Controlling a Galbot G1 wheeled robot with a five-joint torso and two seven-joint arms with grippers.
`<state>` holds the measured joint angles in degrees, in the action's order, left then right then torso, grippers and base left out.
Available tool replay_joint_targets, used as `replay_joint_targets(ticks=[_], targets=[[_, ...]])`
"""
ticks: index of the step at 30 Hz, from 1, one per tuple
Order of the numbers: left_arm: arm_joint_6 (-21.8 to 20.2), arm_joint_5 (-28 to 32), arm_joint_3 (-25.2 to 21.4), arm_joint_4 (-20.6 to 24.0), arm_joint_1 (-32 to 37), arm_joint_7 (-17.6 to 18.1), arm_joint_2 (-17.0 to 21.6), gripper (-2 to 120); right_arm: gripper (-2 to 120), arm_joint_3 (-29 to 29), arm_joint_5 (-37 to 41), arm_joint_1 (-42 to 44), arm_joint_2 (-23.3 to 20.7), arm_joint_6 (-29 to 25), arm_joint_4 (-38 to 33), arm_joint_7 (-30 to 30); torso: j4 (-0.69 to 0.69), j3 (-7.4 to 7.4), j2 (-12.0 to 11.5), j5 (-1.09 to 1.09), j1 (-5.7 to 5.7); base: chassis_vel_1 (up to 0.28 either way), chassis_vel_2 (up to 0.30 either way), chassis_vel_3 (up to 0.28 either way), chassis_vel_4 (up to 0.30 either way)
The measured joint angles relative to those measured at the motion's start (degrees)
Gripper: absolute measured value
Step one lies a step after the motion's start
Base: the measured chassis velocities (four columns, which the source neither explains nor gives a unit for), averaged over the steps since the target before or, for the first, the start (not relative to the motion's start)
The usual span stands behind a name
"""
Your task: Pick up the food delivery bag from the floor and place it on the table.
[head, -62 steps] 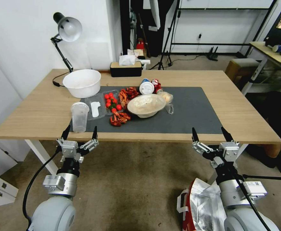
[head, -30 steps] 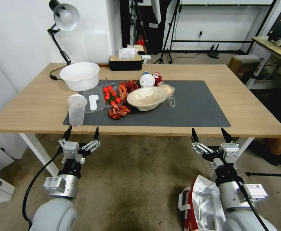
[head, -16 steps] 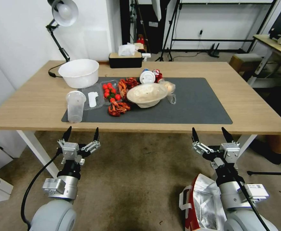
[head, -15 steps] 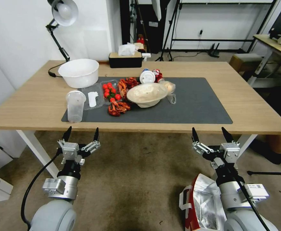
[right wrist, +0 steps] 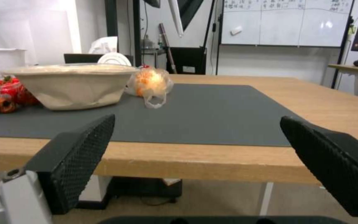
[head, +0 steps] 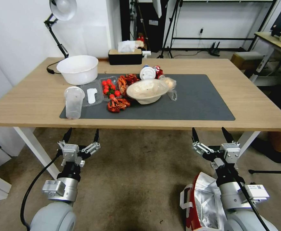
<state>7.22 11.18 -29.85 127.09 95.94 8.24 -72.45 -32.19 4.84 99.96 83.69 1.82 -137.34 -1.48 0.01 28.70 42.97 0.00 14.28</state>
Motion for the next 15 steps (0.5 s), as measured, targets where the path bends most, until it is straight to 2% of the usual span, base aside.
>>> replay_joint_targets(ticks=[15], targets=[[0.2,0.2,0.2,-0.6,-0.3,-0.1,0.6,99,100,0.1,-0.3,-0.1,0.7,0.2,0.0,-0.1,0.0,-2.37,-4.0,0.0,-1.61,0.0,0.0,0.0,0.0]])
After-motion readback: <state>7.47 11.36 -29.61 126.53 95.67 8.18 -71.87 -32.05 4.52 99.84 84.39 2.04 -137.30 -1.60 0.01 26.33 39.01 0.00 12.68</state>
